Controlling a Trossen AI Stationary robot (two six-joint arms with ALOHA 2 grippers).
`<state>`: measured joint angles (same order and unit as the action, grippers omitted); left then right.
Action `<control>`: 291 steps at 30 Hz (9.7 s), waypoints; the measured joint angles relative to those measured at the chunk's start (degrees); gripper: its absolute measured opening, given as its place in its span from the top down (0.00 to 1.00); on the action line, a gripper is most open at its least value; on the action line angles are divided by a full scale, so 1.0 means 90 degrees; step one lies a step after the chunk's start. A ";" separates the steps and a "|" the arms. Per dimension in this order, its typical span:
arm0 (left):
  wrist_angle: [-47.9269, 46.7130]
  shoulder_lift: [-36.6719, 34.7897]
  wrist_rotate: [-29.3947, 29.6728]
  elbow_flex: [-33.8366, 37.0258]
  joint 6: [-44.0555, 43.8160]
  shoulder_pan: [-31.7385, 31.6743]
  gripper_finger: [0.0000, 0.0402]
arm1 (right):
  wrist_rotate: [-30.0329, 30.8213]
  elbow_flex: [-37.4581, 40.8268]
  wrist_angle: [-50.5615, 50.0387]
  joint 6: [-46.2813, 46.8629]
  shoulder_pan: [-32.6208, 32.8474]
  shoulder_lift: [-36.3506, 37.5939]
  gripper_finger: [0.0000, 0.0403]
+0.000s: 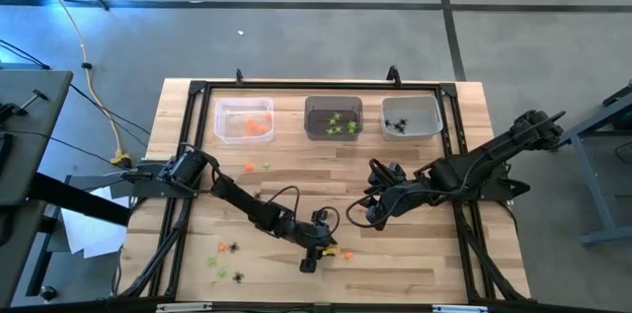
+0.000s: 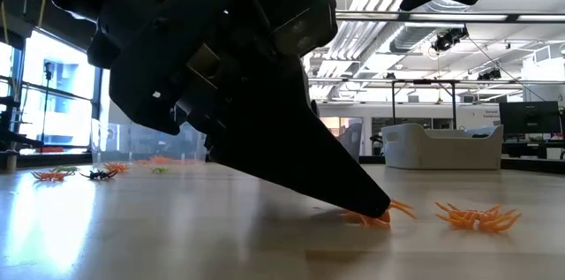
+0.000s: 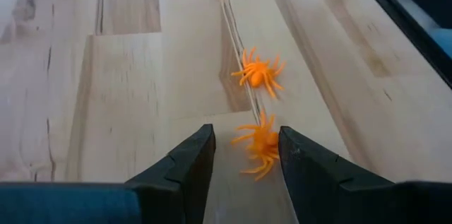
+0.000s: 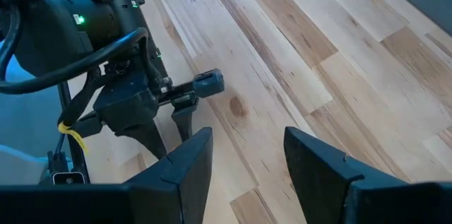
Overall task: Sort Halloween decoration
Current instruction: Put the orange spider toy into the transparent bin
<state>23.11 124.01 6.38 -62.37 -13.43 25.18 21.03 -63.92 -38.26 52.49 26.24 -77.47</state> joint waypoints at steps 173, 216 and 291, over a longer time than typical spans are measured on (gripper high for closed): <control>0.0142 -0.1319 -0.0210 0.0199 0.1620 0.0191 0.62 | -0.0002 0.0002 0.0044 -0.0002 -0.0001 -0.0002 0.57; 0.0061 0.0449 -0.1221 -0.1100 0.0529 -0.0315 0.53 | -0.0002 0.0002 0.0044 0.0000 0.0000 -0.0001 0.57; -0.0738 0.0563 -0.0794 -0.1103 0.0386 -0.0427 1.00 | -0.0002 0.0002 0.0044 0.0000 0.0000 0.0000 0.57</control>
<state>16.47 129.07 -0.76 -72.29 -9.96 21.34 21.02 -63.90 -37.87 52.49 26.24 -77.48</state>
